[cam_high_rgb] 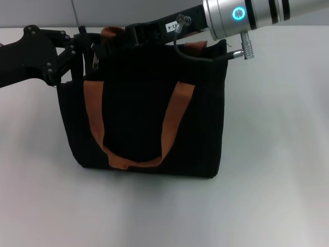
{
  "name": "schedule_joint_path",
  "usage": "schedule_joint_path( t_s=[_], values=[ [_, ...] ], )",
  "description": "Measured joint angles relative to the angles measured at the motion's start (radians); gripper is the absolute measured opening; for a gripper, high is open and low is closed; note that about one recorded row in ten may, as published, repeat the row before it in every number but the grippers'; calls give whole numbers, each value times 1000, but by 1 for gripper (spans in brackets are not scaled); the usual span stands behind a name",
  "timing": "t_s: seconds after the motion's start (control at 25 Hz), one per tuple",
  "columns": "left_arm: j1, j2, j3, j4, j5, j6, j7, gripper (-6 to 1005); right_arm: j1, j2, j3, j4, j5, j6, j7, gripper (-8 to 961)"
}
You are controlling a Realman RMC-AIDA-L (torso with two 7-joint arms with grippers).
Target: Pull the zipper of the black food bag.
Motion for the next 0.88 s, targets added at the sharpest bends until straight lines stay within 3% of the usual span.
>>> schedule_joint_path(
  t_s=[0.88],
  values=[
    [-9,-13,-1,-3,-4,-25,-45,39,-3,4,-96,14,70,87,5,288]
  ],
)
